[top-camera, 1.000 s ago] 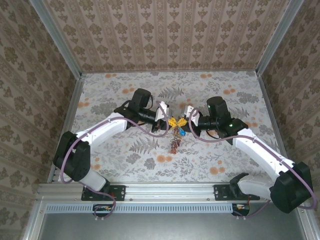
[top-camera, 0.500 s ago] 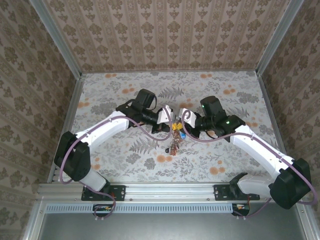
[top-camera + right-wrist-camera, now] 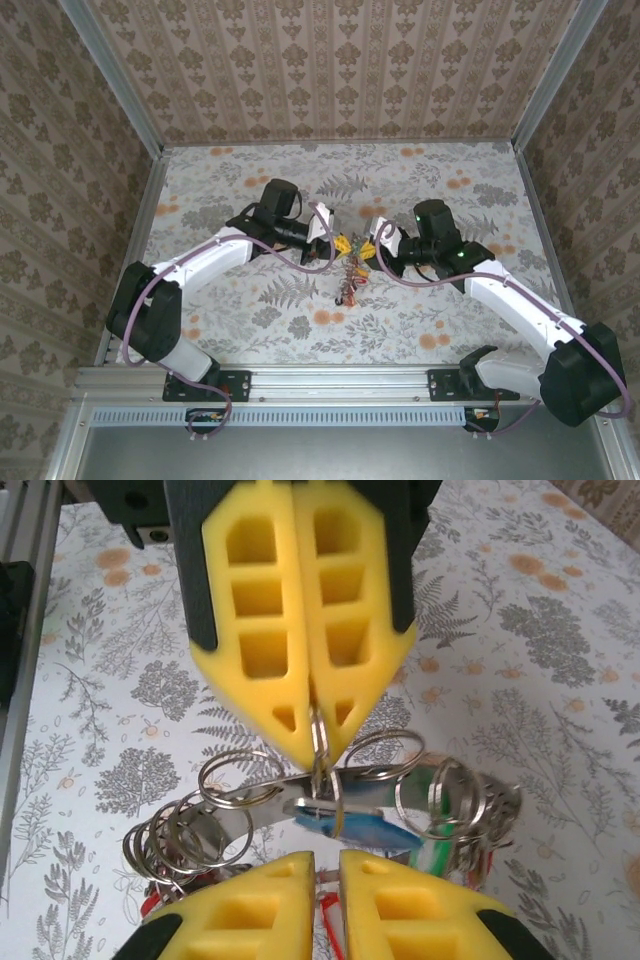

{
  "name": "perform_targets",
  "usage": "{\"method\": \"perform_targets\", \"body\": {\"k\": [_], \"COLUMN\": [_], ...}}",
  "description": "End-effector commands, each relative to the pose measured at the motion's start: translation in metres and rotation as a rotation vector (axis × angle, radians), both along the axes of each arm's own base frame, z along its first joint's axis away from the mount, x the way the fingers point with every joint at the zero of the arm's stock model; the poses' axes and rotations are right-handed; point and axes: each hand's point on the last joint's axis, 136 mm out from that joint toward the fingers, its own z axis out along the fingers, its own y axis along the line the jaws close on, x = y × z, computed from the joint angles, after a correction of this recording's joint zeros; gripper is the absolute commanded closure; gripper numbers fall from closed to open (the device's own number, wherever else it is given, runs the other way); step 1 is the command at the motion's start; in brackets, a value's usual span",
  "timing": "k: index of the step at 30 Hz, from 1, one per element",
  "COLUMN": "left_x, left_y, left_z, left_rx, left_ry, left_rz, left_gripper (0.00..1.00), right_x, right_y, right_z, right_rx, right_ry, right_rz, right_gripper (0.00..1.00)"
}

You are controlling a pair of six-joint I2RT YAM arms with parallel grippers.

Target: Put the keys on the keyring

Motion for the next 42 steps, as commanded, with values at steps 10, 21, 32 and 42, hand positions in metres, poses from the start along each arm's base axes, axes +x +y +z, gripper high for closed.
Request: {"method": "perform_targets", "body": {"k": [10, 21, 32, 42], "left_x": [-0.007, -0.007, -0.006, 0.01], "left_y": [-0.001, -0.002, 0.0, -0.004], "left_z": [0.035, 0.036, 0.039, 0.038], "left_rx": [-0.103, -0.104, -0.104, -0.151], "left_ry": [-0.055, -0.065, -0.095, -0.171], "left_rz": [-0.034, -0.032, -0.013, 0.097], "left_gripper": [1.0, 1.0, 1.0, 1.0], "right_x": [0.005, 0.004, 0.014, 0.026], "right_y": [-0.01, 0.007, 0.006, 0.004], "right_z": [0.031, 0.055, 0.04, 0.013], "right_rx": [0.027, 0.131, 0.096, 0.183], "right_ry": [-0.137, -0.12, -0.058, 0.28], "right_rz": [-0.074, -0.003, -0.042, -0.248], "right_gripper": [0.81, 0.74, 0.98, 1.0]}}
